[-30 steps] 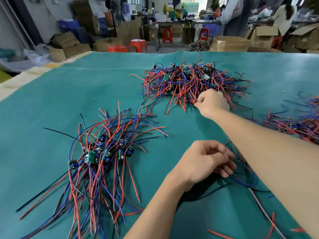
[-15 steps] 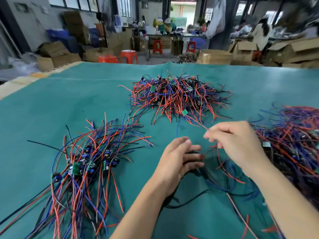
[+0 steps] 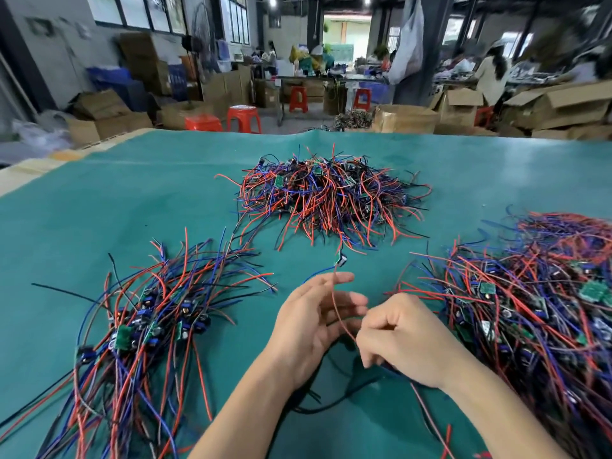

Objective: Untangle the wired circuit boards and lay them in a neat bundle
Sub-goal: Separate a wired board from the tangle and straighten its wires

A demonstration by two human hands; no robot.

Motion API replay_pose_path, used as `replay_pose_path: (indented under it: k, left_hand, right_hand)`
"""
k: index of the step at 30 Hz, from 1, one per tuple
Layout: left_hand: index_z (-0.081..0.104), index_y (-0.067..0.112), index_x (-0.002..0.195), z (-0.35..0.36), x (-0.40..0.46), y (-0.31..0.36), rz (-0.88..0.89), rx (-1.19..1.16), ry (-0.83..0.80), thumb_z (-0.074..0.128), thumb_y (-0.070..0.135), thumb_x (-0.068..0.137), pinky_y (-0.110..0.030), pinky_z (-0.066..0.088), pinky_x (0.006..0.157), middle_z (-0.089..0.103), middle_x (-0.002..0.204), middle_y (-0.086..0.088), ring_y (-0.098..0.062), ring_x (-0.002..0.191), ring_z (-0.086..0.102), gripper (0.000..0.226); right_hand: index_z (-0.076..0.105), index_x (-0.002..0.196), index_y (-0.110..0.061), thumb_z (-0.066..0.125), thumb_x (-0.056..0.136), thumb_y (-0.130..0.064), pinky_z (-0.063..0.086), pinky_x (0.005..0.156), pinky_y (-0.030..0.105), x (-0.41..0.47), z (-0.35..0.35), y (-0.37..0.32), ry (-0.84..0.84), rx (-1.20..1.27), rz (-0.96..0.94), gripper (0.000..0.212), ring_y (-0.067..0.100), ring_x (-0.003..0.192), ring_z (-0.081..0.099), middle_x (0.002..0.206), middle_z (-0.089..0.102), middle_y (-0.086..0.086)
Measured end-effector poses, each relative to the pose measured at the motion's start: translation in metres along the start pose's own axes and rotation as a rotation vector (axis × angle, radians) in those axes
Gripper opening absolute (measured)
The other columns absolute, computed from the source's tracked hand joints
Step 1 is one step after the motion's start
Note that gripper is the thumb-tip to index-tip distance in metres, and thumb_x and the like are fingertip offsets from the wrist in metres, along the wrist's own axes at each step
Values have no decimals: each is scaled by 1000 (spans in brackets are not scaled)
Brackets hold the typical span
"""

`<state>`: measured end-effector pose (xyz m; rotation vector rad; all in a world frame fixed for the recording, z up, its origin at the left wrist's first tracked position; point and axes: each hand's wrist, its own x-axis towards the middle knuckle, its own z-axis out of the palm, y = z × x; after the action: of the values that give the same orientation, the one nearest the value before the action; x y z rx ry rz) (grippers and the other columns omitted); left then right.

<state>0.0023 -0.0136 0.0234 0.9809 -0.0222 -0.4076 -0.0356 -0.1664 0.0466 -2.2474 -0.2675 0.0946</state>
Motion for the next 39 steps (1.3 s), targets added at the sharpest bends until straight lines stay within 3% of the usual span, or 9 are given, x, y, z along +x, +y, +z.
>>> replay_pose_path:
  k: [8, 12, 18, 23, 26, 29, 32, 37, 39]
  left_hand:
    - [61, -1, 116, 4, -2, -4, 71, 62, 34, 45, 11, 104, -24, 52, 56, 65, 73, -12, -18, 59, 60, 24]
    - [66, 2, 113, 4, -3, -5, 103, 80, 21, 48, 5, 102, -23, 53, 57, 68, 72, -13, -17, 58, 62, 21]
    - [65, 36, 113, 6, -6, -29, 633, 1041, 168, 54, 13, 94, -19, 53, 70, 71, 93, 21, -5, 75, 71, 31]
    - [69, 33, 118, 3, -3, -33, 891, 1275, 99, 55, 4, 83, -16, 49, 88, 69, 116, 22, 0, 100, 67, 47]
    - [68, 36, 120, 5, -5, -33, 678, 1003, 81, 51, 16, 92, -22, 55, 82, 72, 109, 19, -2, 92, 70, 38]
    - [68, 23, 115, 10, -6, -22, 309, 523, 3, 46, 25, 103, -27, 56, 63, 76, 95, -8, -23, 79, 73, 25]
    - [71, 5, 101, 10, -8, -5, -16, 169, -115, 37, 38, 104, -25, 57, 60, 74, 96, -21, -26, 78, 74, 47]
    - [68, 4, 115, 5, -11, -4, -88, 205, -302, 56, 20, 97, -23, 57, 70, 73, 109, -21, -21, 90, 73, 27]
    - [60, 5, 124, 3, -11, -6, -82, 212, -331, 58, 15, 98, -24, 57, 73, 71, 114, -21, -22, 93, 72, 28]
  right_hand:
    - [76, 58, -16, 65, 68, -36, 42, 50, 28, -3, 5, -6, -89, 32, 24, 25, 13, 48, 56, 53, 67, 4]
    - [74, 66, -7, 75, 87, -46, 33, 38, 19, 4, -1, 1, 301, 444, 162, 43, 8, 46, 51, 56, 65, -2]
    - [74, 85, -8, 73, 91, -31, 39, 39, 25, 11, -4, 8, 452, 738, 243, 24, 14, 56, 56, 72, 72, 5]
    - [76, 87, -3, 76, 87, -11, 44, 44, 23, 12, -11, 19, 484, 823, 262, 9, 14, 55, 56, 78, 69, 10]
    - [76, 89, -1, 78, 75, -12, 47, 46, 19, 12, -19, 21, 443, 1027, 223, 18, 11, 55, 58, 79, 70, 11]
    - [79, 83, -9, 75, 70, -17, 43, 43, 18, 10, -27, 20, 363, 1224, 214, 16, 11, 52, 56, 78, 71, 12]
    - [73, 85, -7, 66, 73, -16, 33, 36, 18, 10, -22, 17, 259, 1228, 204, 16, 11, 47, 48, 86, 73, 19]
    - [59, 91, -14, 42, 98, -11, 22, 37, 20, 10, -18, 13, 217, 998, 190, 18, 11, 48, 36, 112, 77, 16]
    - [57, 90, -15, 40, 101, -9, 31, 47, 23, 9, -17, 12, 208, 993, 168, 21, 14, 57, 50, 117, 75, 14]
